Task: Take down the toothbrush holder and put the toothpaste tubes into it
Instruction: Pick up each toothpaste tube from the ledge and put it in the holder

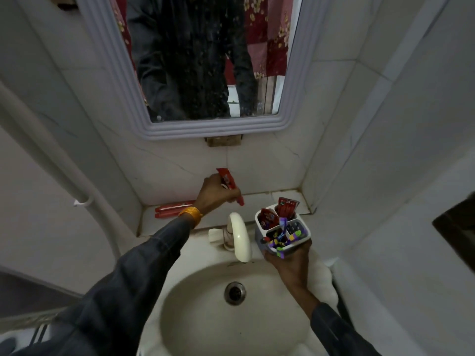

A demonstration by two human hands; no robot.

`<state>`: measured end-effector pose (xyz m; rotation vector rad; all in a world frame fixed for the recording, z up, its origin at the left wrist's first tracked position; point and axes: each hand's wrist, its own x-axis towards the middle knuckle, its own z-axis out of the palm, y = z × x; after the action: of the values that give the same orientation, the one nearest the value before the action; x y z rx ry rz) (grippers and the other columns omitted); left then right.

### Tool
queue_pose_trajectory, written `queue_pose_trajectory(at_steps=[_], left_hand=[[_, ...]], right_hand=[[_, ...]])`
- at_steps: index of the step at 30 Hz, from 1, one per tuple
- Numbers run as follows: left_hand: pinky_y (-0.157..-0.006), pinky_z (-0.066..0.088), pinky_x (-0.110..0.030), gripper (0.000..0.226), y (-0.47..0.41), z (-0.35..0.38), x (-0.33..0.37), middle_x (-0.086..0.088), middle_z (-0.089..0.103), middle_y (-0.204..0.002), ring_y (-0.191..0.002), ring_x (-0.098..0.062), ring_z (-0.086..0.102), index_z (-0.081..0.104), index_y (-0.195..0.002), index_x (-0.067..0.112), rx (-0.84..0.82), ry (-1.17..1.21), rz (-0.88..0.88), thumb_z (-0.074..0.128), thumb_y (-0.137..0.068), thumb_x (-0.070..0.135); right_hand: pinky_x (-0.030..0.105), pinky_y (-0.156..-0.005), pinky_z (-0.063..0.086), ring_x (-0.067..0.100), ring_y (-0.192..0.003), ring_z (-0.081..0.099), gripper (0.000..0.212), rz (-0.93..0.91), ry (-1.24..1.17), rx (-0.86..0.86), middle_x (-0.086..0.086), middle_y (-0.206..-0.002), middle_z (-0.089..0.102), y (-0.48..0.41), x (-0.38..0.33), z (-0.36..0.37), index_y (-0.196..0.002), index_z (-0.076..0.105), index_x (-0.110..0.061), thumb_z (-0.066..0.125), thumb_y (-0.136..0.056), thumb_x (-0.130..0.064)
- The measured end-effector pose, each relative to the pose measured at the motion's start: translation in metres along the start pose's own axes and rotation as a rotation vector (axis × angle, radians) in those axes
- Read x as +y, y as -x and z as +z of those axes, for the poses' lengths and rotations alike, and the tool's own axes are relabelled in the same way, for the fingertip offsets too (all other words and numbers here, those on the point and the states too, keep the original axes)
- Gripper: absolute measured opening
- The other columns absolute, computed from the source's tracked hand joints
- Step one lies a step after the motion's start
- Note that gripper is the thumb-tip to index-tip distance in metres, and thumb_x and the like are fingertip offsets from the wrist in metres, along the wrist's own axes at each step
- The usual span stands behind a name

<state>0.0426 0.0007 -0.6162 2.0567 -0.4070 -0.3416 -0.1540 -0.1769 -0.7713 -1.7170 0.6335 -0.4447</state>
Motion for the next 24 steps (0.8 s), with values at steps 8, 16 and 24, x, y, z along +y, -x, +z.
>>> queue_pose_trajectory(at_steps=[8, 16, 24], left_hand=[[-0.069, 0.06, -0.027, 0.017, 0.018, 0.012, 0.041, -0.005, 0.074, -0.084, -0.073, -0.014, 0.071, 0.071, -0.085, 0.008, -0.289, -0.139, 0.232, 0.081, -0.071, 0.012], [-0.057, 0.055, -0.017, 0.018, 0.012, 0.035, 0.036, -0.005, 0.074, -0.09, -0.072, -0.019, 0.071, 0.073, -0.088, 0.007, -0.288, -0.302, 0.263, 0.082, -0.074, 0.016], [-0.086, 0.056, -0.037, 0.015, 0.017, -0.032, -0.063, -0.01, 0.074, -0.1, -0.094, -0.03, 0.069, 0.07, -0.097, 0.011, 0.105, -0.466, -0.108, 0.063, -0.087, 0.019]], right_hand=[[0.04, -0.107, 0.059, 0.012, -0.127, 0.069, 0.121, -0.039, -0.03, 0.022, -0.002, -0.141, 0.068, 0.002, -0.008, 0.001, -0.154, 0.042, -0.018, 0.108, -0.053, -0.021], [0.034, -0.104, 0.06, 0.009, -0.124, 0.07, 0.122, -0.026, -0.036, 0.021, -0.005, -0.14, 0.069, 0.002, -0.014, 0.001, -0.153, 0.043, -0.022, 0.11, -0.051, -0.024], [0.01, -0.096, 0.054, 0.018, -0.126, 0.068, 0.118, -0.045, 0.002, 0.003, 0.003, -0.14, 0.068, 0.001, -0.006, 0.001, -0.153, 0.043, -0.012, 0.107, -0.054, -0.011]])
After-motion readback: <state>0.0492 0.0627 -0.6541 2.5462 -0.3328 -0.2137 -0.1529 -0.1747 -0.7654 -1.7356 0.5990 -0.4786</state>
